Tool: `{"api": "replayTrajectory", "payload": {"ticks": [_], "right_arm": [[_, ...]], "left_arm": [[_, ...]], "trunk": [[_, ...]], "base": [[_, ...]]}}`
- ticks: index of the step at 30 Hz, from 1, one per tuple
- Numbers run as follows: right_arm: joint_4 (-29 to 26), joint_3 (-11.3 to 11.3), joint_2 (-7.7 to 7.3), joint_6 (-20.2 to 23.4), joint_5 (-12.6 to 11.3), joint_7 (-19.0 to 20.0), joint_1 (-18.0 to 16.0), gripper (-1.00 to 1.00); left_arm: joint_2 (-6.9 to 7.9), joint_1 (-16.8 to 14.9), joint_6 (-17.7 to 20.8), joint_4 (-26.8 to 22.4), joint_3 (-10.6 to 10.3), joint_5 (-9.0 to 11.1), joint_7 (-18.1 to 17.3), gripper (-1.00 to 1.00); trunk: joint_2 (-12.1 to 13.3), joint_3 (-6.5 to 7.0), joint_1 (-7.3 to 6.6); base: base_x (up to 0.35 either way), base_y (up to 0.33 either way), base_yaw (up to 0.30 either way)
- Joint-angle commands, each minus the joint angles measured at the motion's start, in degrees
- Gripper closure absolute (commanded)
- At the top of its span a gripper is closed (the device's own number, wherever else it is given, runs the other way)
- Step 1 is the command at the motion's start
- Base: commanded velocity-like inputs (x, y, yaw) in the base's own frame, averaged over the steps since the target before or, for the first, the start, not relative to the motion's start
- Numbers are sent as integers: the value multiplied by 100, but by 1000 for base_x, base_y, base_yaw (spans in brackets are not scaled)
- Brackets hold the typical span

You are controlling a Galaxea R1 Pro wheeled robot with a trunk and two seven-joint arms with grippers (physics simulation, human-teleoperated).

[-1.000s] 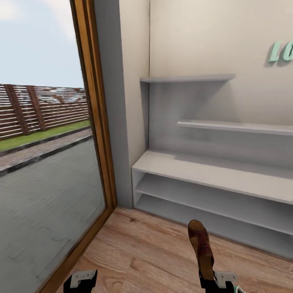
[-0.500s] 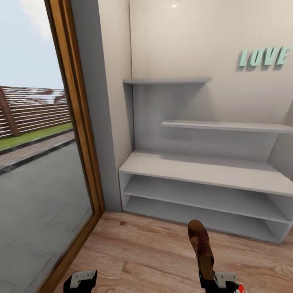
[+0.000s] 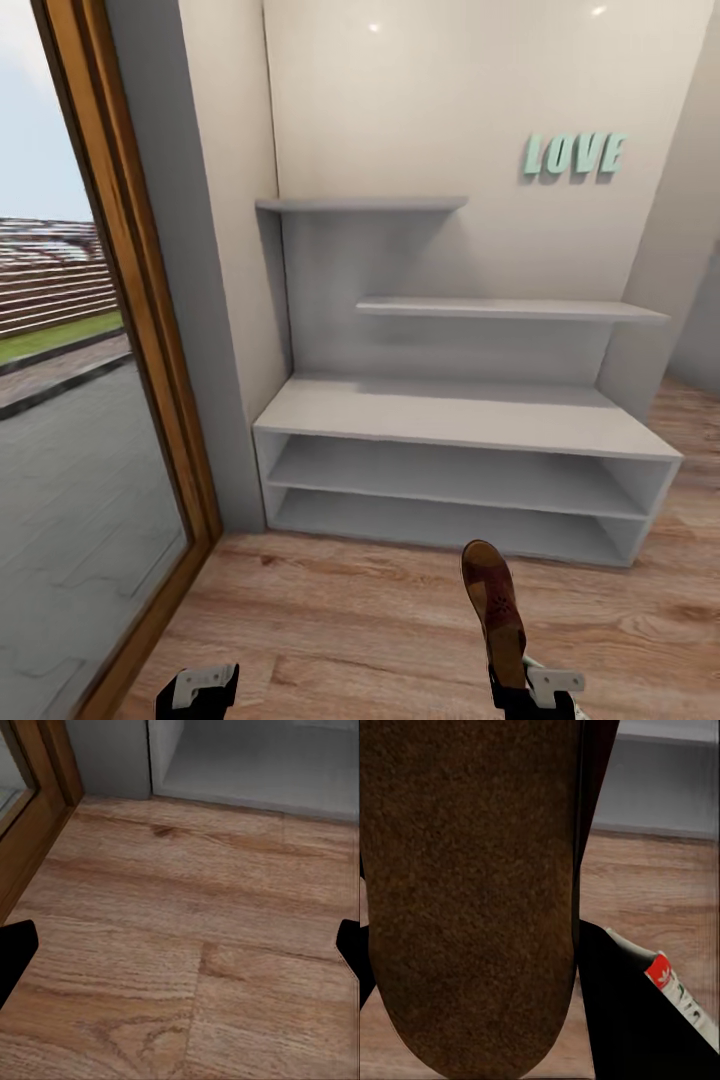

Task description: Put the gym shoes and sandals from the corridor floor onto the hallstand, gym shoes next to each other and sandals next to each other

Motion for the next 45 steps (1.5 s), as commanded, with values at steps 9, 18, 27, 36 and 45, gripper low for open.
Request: {"api": "replayTrajectory", "payload": {"ticks": [9,18,27,36,45], "right_arm": [[4,9,-1,-17,-35,-12,-5,100],[4,9,-1,-17,-35,-12,-5,100],[4,9,-4,-17,-35,-12,-5,100],[4,9,-4,-17,-35,-12,-5,100],[4,9,-8,-17,-35,-12,-5,100]], "left_arm": [[2,-2,-15,2,-2,49,-19,-100],[2,-2,-15,2,-2,57,-19,-100],[2,-2,-17,2,-2,57,-19,-100],[2,-2,-17,2,-2,57,-19,-100],[2,5,-14,2,-2,53,-19,-100]], "trunk": [[-2,40,-1],[-2,86,-1],[-2,132,-1],[-2,179,-1],[-2,225,-1]], "base": [[0,0,-236],[83,120,-233],[167,269,-233],[98,217,-233],[9,31,-233]]}}
